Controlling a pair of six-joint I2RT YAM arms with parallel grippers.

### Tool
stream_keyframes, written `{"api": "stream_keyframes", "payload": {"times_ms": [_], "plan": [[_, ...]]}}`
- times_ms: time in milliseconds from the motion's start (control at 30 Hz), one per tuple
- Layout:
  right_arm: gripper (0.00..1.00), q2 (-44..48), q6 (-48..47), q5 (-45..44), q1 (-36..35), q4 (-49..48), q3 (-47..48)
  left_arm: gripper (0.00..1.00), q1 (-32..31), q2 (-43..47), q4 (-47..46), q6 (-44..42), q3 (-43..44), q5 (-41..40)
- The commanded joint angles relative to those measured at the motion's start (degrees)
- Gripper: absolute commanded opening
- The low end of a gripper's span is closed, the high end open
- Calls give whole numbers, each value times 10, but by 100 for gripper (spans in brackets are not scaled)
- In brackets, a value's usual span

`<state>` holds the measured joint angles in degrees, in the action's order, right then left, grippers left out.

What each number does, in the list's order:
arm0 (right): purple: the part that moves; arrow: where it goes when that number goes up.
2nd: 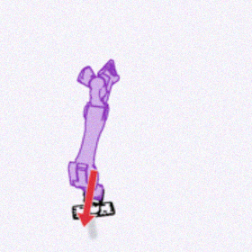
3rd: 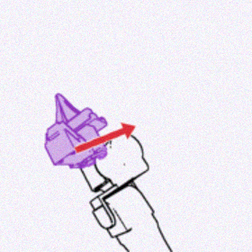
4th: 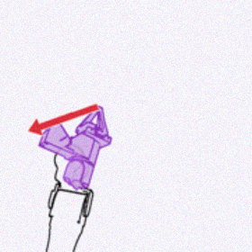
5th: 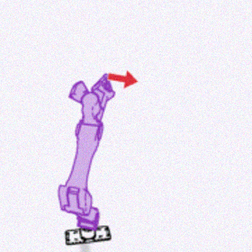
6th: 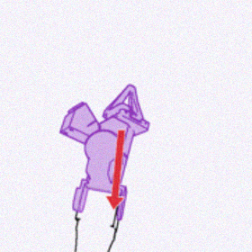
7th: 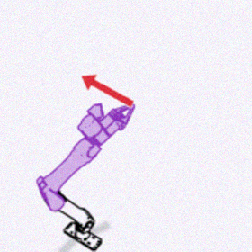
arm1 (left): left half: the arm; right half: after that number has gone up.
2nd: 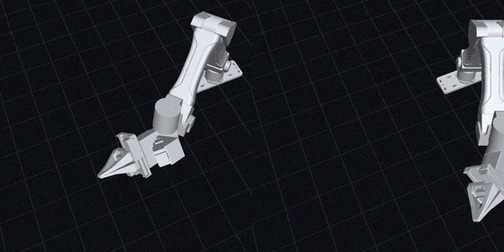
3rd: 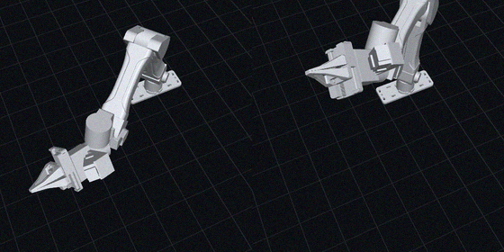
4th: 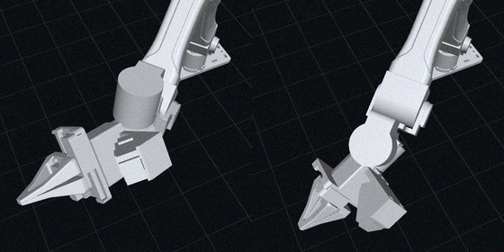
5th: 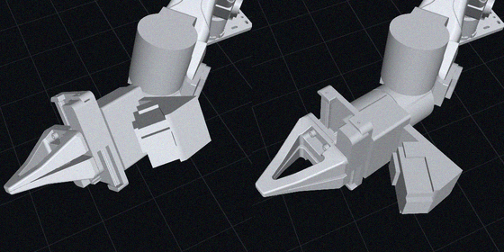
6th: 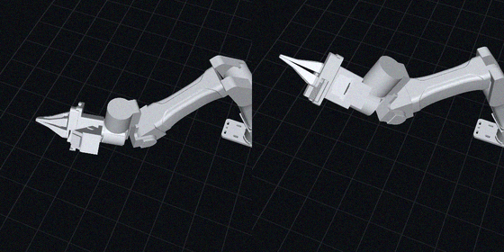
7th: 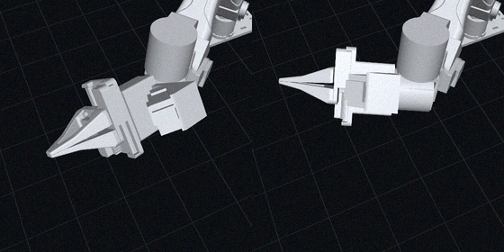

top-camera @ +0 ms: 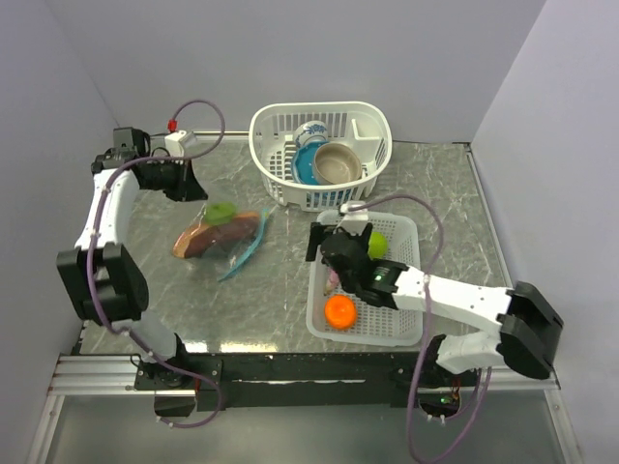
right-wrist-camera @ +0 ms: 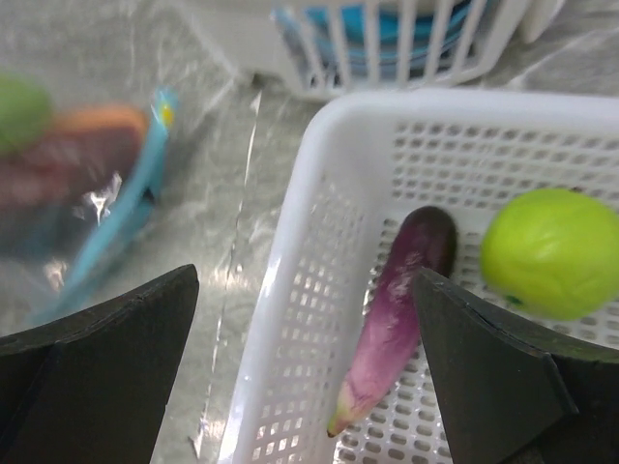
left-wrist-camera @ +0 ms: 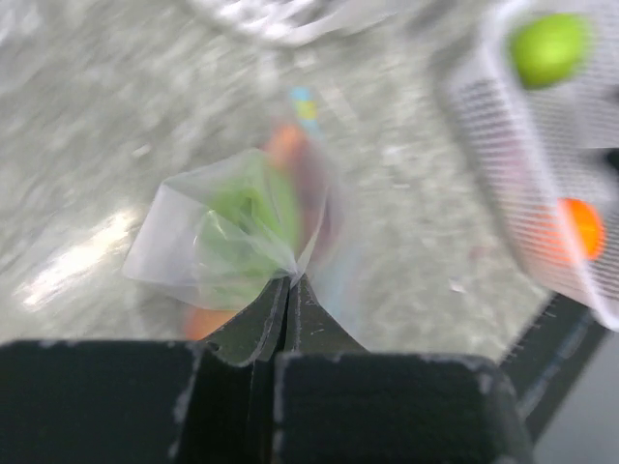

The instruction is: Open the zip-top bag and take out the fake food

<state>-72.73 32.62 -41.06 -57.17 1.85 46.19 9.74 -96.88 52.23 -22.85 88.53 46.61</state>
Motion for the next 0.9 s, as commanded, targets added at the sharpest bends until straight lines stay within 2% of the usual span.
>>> {"api": "stream_keyframes", "payload": {"times_ms": [0,67,100,200,300,467,567,700,867], "plan": [[100,-50,-15,8,-17,-33,40,1,-28,82,74,-3,-5,81],[100,-68,-21,18,-16,-41,46,1,-34,94,75,-18,-27,74],[100,-73,-21,26,-17,-42,50,1,-36,101,44,-15,-65,64],[100,-98,-30,41,-20,-42,65,1,-35,82,-3,-19,-115,-11],[100,-124,-41,51,-22,-41,86,1,-34,39,-28,-30,-133,-86],[100,-181,-79,87,-22,-49,125,1,-34,-9,-125,-33,-153,-205],[100,-203,-115,136,-21,-80,128,1,-38,-36,-166,-40,-157,-262],[100,-228,-162,201,-22,-148,116,1,-60,-69,-215,-56,-165,-326],[93,-245,-186,249,-27,-185,105,1,-93,-90,-244,-62,-182,-364]]}}
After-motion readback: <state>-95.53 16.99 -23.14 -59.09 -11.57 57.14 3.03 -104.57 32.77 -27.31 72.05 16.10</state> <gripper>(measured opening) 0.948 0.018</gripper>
